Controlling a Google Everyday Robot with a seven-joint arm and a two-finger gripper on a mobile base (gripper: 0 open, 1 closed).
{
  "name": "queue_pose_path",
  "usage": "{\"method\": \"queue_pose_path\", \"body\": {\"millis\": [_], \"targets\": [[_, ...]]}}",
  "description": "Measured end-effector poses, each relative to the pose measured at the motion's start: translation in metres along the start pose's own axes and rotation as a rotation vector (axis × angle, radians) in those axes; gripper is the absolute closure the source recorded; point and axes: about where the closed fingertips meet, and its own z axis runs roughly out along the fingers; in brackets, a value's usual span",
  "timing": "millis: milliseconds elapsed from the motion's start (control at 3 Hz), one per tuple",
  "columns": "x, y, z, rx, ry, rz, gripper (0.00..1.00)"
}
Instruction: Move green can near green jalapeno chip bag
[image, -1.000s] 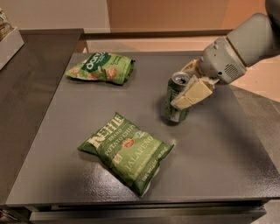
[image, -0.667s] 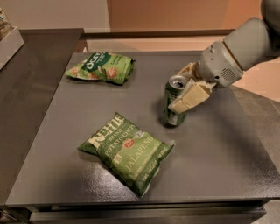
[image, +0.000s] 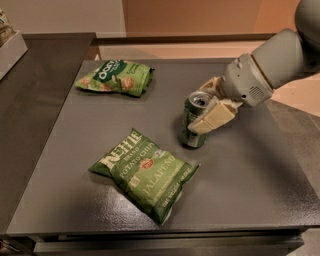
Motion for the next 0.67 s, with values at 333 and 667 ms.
{"method": "queue_pose_path", "body": {"millis": [333, 667], "targets": [[0.001, 0.001, 0.0043, -0.007, 0.014, 0.002, 0.3], [0.0023, 0.001, 0.0082, -0.017, 0.026, 0.006, 0.05]]}}
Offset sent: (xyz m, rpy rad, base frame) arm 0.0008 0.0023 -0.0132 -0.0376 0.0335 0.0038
